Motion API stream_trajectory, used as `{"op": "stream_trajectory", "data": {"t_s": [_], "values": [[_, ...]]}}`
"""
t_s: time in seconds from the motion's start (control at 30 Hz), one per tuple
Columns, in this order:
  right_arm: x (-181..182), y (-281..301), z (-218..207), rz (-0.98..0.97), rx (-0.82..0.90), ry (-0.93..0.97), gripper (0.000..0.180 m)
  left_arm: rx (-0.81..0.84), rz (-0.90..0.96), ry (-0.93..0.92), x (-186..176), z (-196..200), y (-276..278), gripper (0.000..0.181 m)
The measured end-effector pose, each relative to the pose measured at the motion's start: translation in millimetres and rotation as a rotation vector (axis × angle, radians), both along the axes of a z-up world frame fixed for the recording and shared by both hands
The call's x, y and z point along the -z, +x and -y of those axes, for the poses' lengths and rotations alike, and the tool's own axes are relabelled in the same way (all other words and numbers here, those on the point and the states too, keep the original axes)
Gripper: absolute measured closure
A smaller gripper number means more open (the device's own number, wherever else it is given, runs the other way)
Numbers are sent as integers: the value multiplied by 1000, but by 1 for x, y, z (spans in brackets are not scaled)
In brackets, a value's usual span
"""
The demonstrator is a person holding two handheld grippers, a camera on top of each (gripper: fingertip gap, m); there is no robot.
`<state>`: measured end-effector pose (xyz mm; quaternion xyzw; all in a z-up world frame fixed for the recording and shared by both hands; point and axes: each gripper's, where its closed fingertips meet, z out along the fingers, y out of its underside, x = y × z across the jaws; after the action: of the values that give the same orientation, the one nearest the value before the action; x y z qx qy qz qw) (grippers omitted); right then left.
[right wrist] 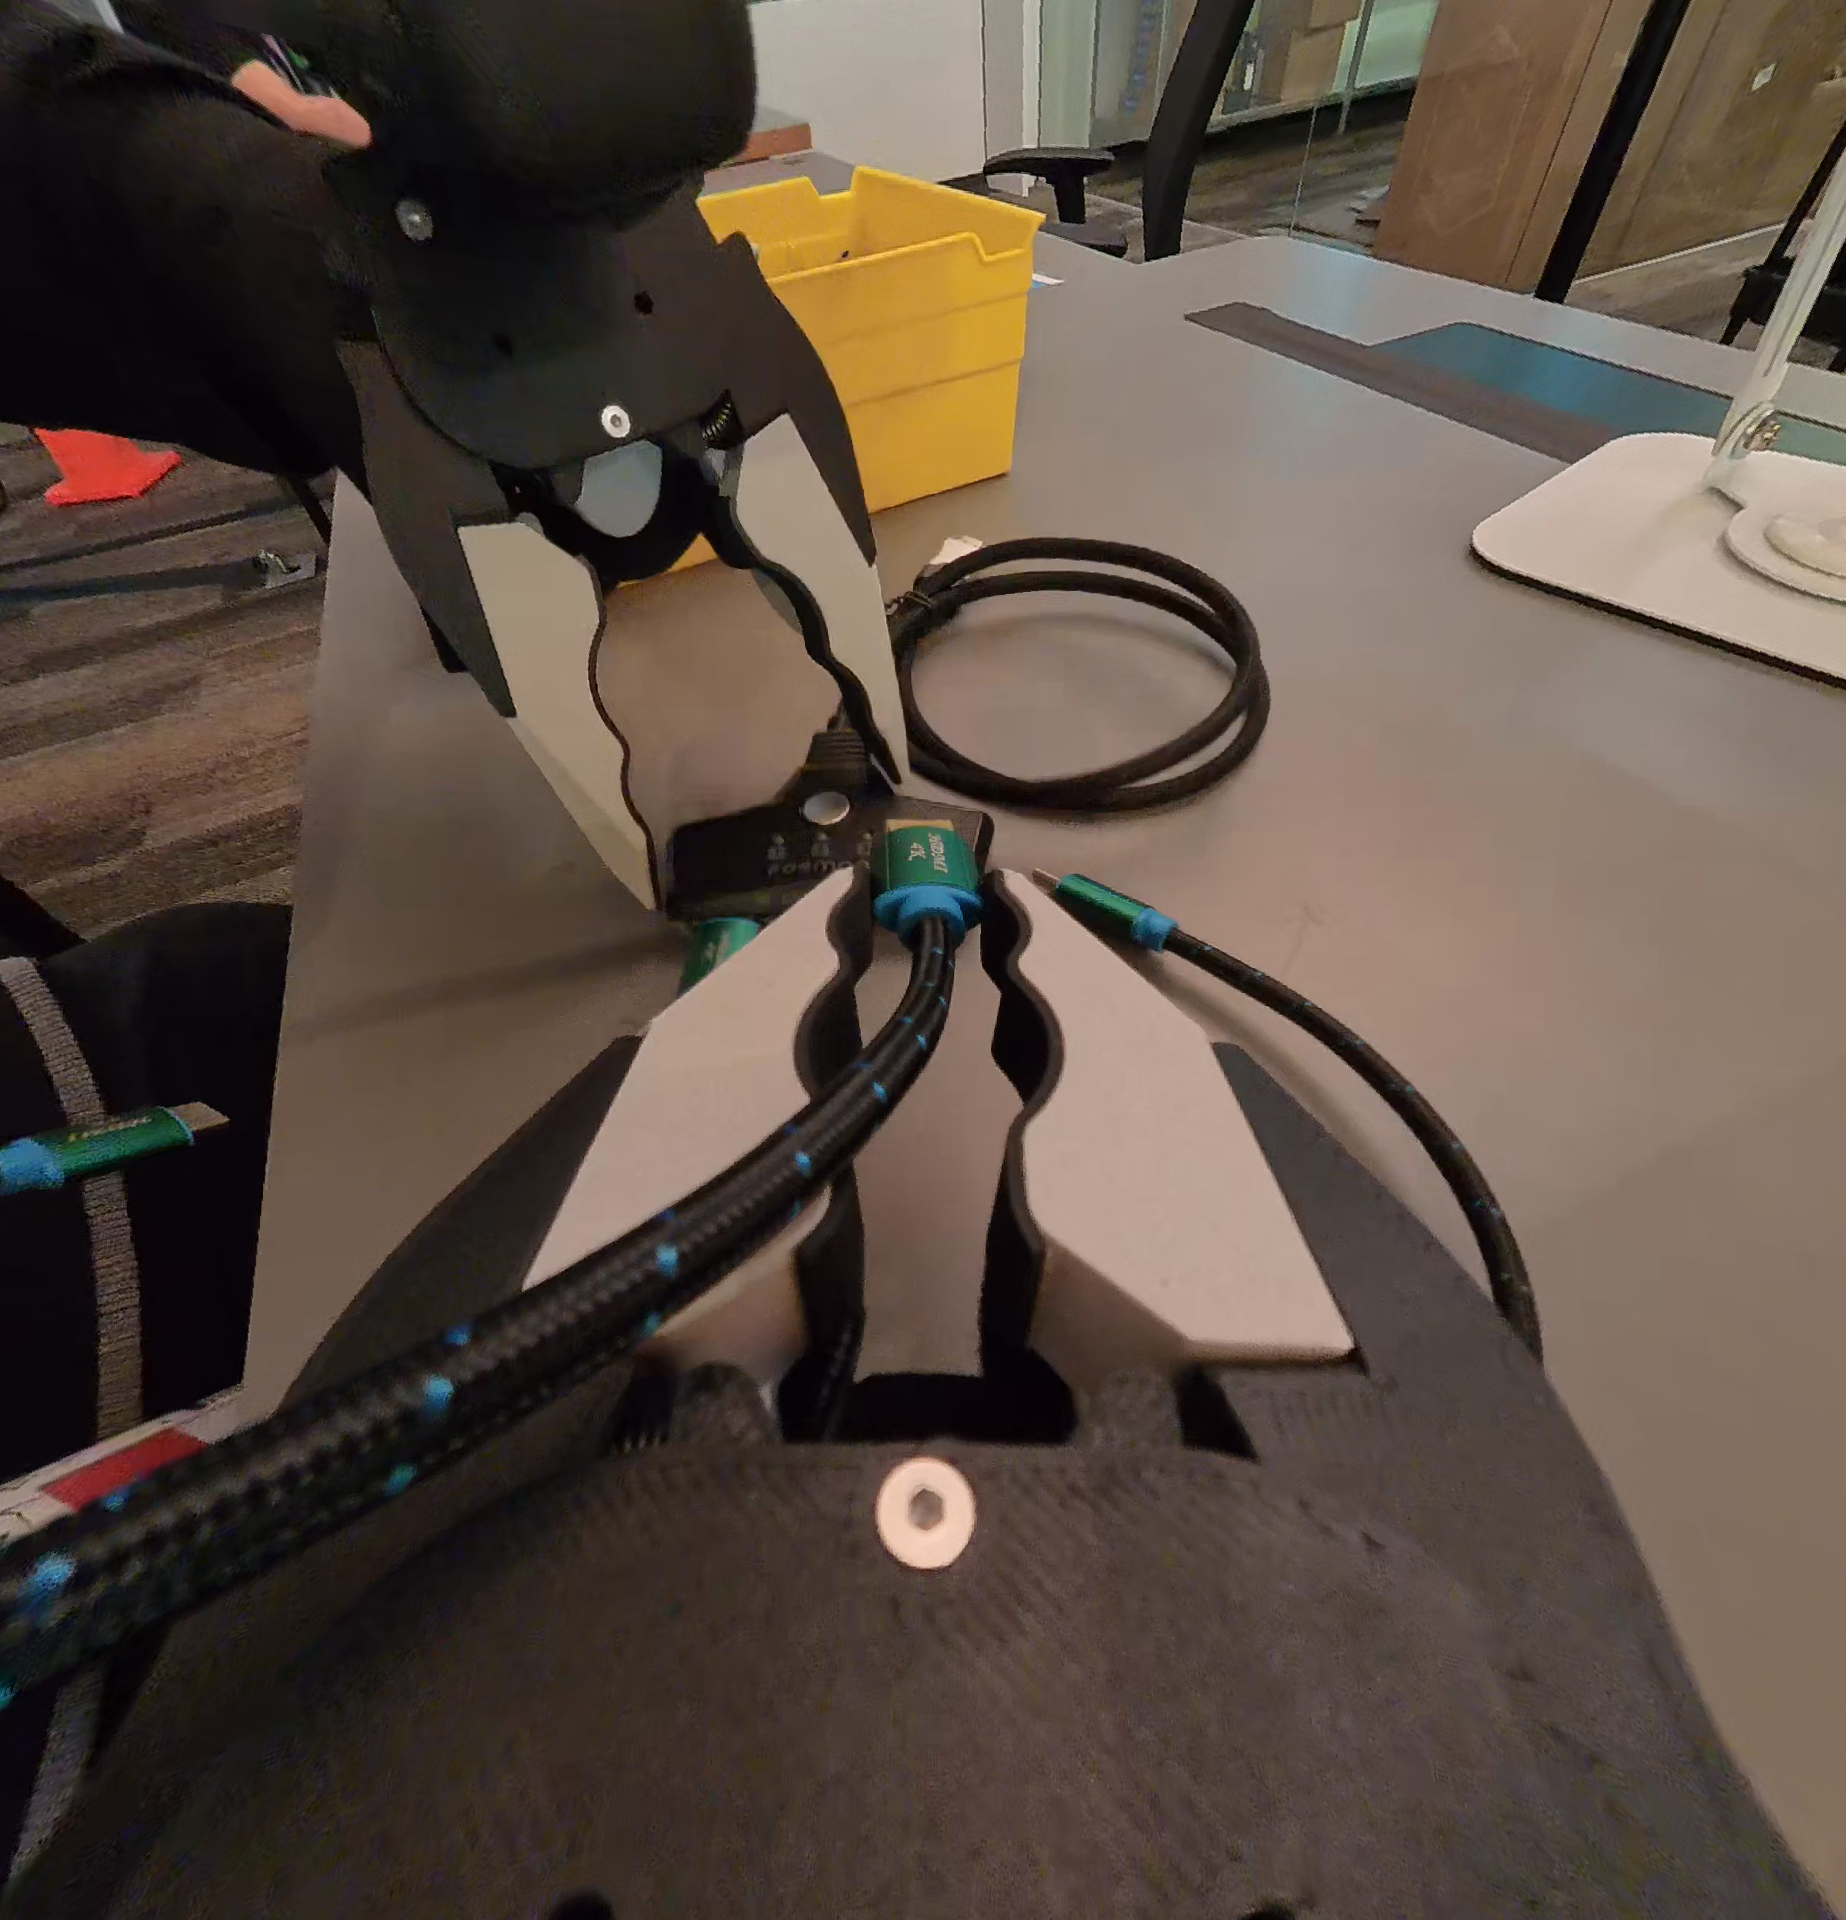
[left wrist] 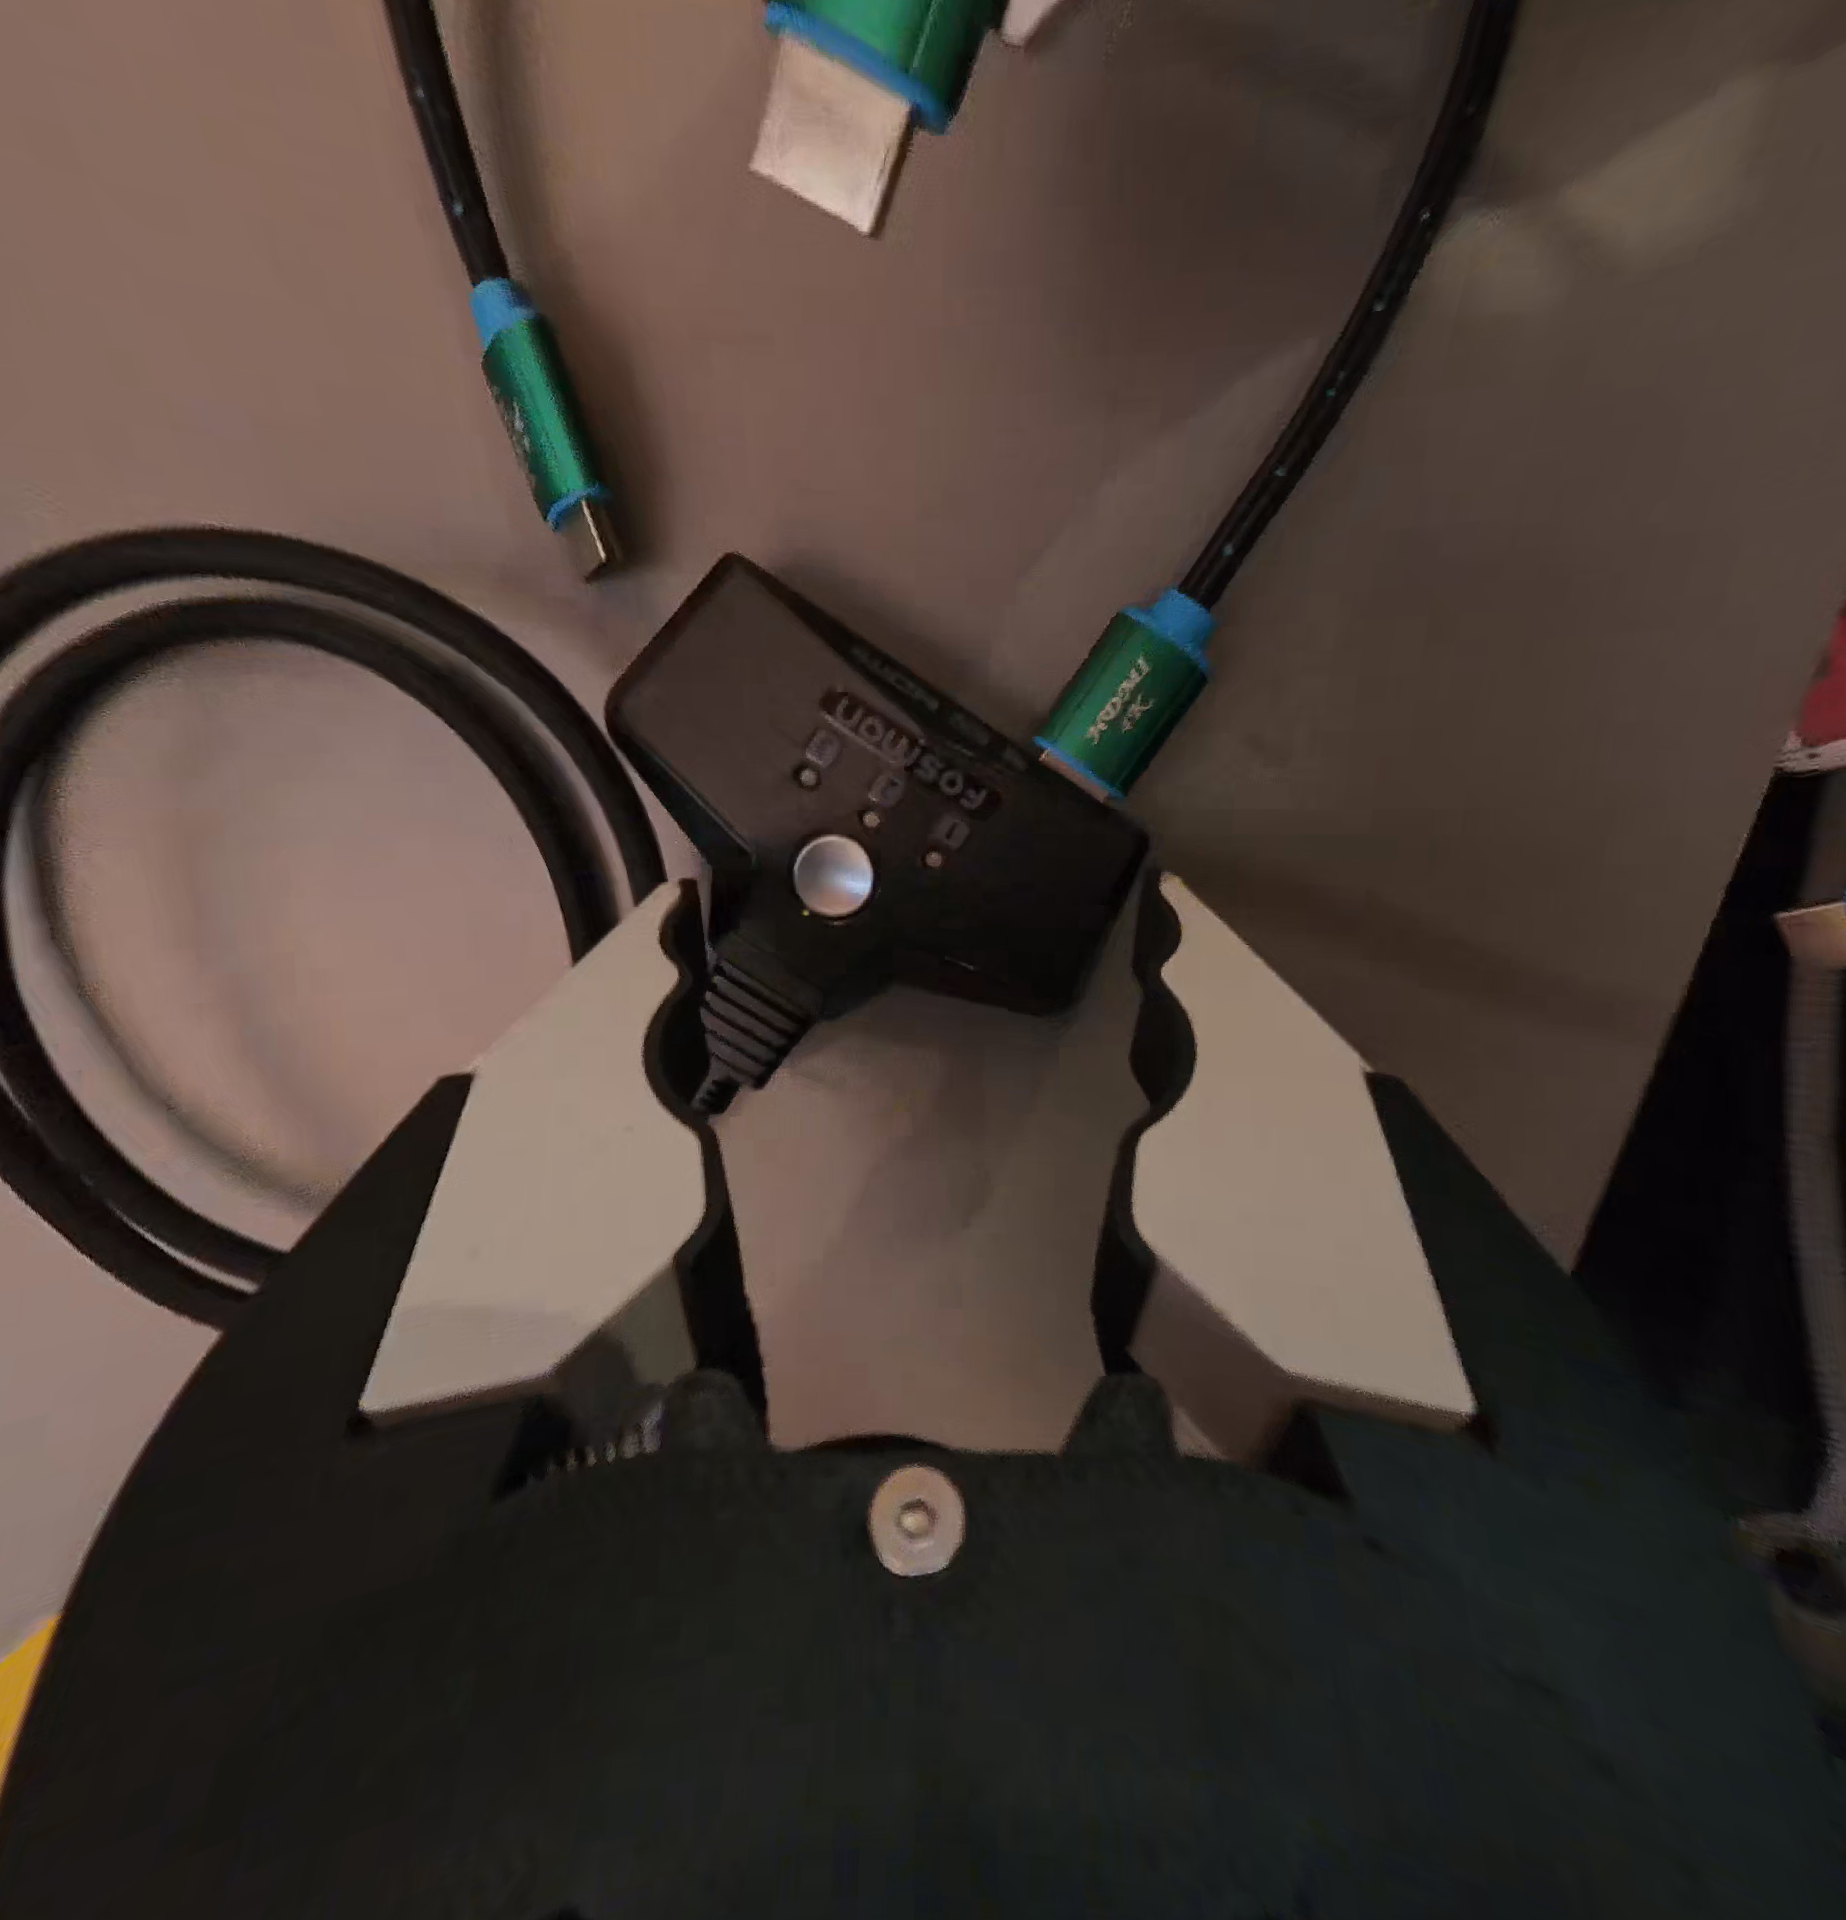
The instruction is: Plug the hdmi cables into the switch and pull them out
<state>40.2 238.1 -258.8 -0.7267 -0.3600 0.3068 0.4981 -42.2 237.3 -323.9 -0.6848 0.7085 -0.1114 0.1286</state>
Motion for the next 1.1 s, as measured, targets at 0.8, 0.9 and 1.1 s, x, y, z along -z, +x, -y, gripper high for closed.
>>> {"op": "stream_trajectory", "data": {"t_s": [0.8, 0.9, 1.1], "values": [[-9, 7, 5, -78, -18, 14, 162, 340, -189, 30, 15, 0, 14, 73], [-13, 10, 6, -81, -13, 24, 162, 322, -166, 62, 13, -3, 17, 73], [-24, 14, 5, -85, -6, 42, 163, 243, -85, 176, -5, -18, 26, 74]]}}
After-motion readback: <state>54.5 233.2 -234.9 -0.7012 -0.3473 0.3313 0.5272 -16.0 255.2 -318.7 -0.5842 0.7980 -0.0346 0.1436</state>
